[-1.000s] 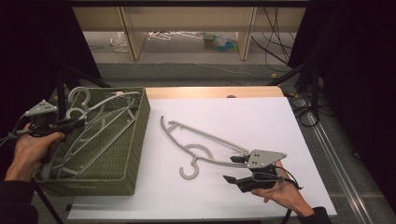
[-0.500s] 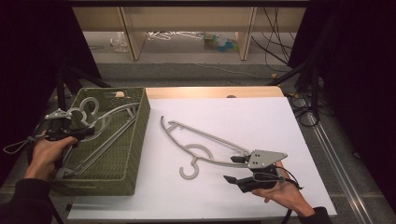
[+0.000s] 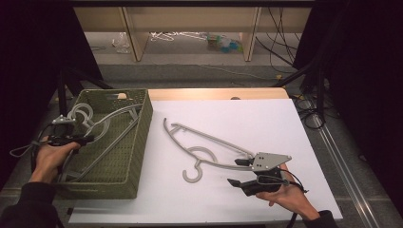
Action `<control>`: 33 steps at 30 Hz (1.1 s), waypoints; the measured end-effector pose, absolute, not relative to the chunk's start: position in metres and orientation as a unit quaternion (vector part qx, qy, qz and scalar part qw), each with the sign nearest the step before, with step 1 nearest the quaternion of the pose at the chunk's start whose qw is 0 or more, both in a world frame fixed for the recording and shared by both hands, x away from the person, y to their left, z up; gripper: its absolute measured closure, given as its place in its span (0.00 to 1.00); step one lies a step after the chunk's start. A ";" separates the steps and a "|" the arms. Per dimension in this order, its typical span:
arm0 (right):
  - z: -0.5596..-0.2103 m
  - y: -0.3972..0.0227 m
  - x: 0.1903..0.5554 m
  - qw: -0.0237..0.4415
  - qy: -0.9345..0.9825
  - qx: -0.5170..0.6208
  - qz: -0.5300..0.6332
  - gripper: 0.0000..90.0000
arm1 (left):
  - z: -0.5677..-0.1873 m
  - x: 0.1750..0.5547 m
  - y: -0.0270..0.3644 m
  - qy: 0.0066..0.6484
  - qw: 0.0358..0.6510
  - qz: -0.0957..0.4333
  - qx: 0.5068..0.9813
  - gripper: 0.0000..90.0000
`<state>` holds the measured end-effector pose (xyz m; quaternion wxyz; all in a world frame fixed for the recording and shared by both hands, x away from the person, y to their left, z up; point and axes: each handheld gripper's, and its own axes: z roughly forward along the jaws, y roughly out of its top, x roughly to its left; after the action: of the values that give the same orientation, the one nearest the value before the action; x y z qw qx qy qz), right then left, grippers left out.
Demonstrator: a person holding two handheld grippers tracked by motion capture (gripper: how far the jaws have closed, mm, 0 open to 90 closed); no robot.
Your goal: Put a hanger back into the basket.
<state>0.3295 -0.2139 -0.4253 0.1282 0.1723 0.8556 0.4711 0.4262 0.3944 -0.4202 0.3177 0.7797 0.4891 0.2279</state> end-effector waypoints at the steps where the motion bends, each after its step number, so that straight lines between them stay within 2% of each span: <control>1: -0.426 -0.214 0.329 0.128 0.856 0.172 0.471 0.37 | -0.420 0.424 0.394 0.511 0.310 0.232 0.767 0.77; 2: -0.425 -0.215 0.330 0.125 0.859 0.172 0.467 0.37 | -0.420 0.425 0.396 0.503 0.313 0.236 0.771 0.76; 3: -0.425 -0.215 0.330 0.125 0.859 0.172 0.467 0.37 | -0.418 0.423 0.396 0.525 0.307 0.241 0.757 0.72; 4: -0.426 -0.214 0.330 0.126 0.856 0.173 0.470 0.37 | -0.417 0.422 0.399 0.520 0.313 0.242 0.757 0.69; 5: -0.426 -0.214 0.330 0.126 0.856 0.174 0.470 0.37 | -0.415 0.422 0.401 0.512 0.318 0.248 0.758 0.70; 7: -0.427 -0.214 0.330 0.127 0.856 0.175 0.469 0.36 | -0.409 0.413 0.397 0.541 0.351 0.246 0.723 0.68; 9: -0.427 -0.214 0.331 0.128 0.857 0.175 0.468 0.36 | -0.406 0.411 0.395 0.536 0.356 0.249 0.723 0.61; 10: -0.427 -0.213 0.331 0.127 0.857 0.175 0.469 0.36 | -0.403 0.407 0.391 0.540 0.367 0.253 0.714 0.61; 11: -0.427 -0.214 0.331 0.124 0.859 0.175 0.465 0.35 | -0.400 0.404 0.388 0.543 0.372 0.254 0.709 0.52; 13: -0.428 -0.214 0.331 0.123 0.859 0.176 0.465 0.35 | -0.393 0.397 0.380 0.545 0.393 0.258 0.694 0.49; 14: -0.428 -0.214 0.331 0.126 0.858 0.180 0.464 0.33 | -0.388 0.392 0.375 0.545 0.407 0.258 0.687 0.41; 18: -0.429 -0.214 0.332 0.131 0.855 0.190 0.464 0.29 | -0.372 0.375 0.355 0.514 0.448 0.260 0.683 0.35; 24: -0.431 -0.215 0.334 0.134 0.850 0.205 0.466 0.27 | -0.359 0.352 0.314 0.469 0.502 0.242 0.685 0.22; 27: -0.432 -0.215 0.334 0.132 0.850 0.202 0.467 0.27 | -0.357 0.342 0.292 0.445 0.516 0.237 0.692 0.19; 33: -0.434 -0.215 0.335 0.131 0.850 0.206 0.467 0.27 | -0.354 0.327 0.248 0.408 0.537 0.231 0.702 0.19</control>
<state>0.3352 -0.2153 -0.4340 0.1313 0.2059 0.8499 0.4669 0.3265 0.2479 -0.3538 0.5366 0.7017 0.4079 0.2308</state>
